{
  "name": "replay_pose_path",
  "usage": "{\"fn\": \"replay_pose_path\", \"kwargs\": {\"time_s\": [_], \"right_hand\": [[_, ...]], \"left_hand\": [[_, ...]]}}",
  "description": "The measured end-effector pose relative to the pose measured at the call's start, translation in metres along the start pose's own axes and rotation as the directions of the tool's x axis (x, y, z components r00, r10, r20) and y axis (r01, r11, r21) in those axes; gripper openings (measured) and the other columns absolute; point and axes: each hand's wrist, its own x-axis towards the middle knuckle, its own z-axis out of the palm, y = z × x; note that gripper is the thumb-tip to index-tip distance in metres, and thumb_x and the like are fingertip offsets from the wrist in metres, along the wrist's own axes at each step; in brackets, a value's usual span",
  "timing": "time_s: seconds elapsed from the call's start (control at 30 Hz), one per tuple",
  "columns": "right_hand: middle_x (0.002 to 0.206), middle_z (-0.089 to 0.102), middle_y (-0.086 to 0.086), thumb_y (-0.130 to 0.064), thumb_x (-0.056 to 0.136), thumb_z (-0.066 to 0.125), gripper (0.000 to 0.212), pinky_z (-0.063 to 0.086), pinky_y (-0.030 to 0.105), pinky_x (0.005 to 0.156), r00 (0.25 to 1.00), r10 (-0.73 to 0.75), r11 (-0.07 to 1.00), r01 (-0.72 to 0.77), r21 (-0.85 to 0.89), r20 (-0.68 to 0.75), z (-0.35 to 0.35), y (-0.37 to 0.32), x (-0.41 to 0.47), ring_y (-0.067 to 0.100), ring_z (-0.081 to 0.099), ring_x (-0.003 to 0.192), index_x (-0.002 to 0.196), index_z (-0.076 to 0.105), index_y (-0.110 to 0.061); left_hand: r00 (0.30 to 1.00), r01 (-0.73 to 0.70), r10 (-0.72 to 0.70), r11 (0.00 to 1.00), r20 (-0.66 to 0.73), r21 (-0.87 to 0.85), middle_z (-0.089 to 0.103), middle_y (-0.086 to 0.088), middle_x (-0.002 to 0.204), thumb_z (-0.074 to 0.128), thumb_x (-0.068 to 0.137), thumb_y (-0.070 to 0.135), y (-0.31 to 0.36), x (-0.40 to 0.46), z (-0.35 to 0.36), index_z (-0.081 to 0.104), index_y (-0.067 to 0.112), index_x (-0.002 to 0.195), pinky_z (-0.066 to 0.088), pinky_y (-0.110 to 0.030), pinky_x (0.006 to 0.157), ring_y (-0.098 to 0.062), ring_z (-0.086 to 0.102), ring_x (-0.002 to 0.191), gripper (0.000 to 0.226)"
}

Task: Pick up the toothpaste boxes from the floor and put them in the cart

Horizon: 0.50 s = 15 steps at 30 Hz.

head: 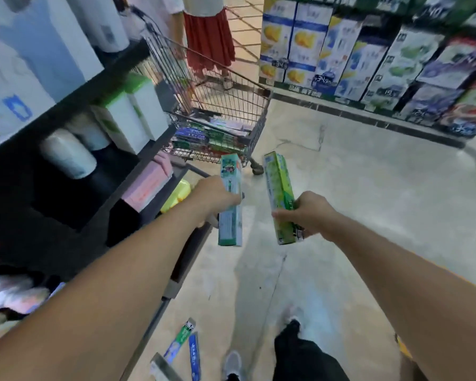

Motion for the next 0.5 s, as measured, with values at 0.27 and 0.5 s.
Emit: {"fn": "replay_pose_path", "kwargs": {"time_s": [0.27,0.5], "right_hand": [[0.090,0.064,0.016,-0.056,0.064,0.084,0.068,0.060,0.045,0.054,0.998,-0.022,0.997,0.026,-0.077,0.057,-0.108,-0.024,0.153,0.029,0.070,0.072,0.096,0.059,-0.002],[0.090,0.067,0.016,-0.053,0.066,0.084,0.063,0.061,0.045,0.058,0.991,-0.036,0.993,0.051,-0.110,0.130,-0.163,-0.072,0.265,0.030,0.071,0.069,0.095,0.060,-0.002]], "left_hand": [[0.994,0.098,-0.098,0.995,-0.042,0.000,0.068,-0.011,0.098,0.070,0.083,0.029,0.099,0.137,-0.004,0.060,0.009,0.108,0.059,-0.038,0.046,-0.025,0.070,0.071,0.034],[0.975,0.188,-0.197,0.978,-0.099,-0.090,0.066,-0.012,0.091,0.070,0.086,0.028,0.150,0.227,-0.031,0.057,0.007,0.101,0.057,-0.035,0.044,-0.026,0.070,0.067,0.028]]}}
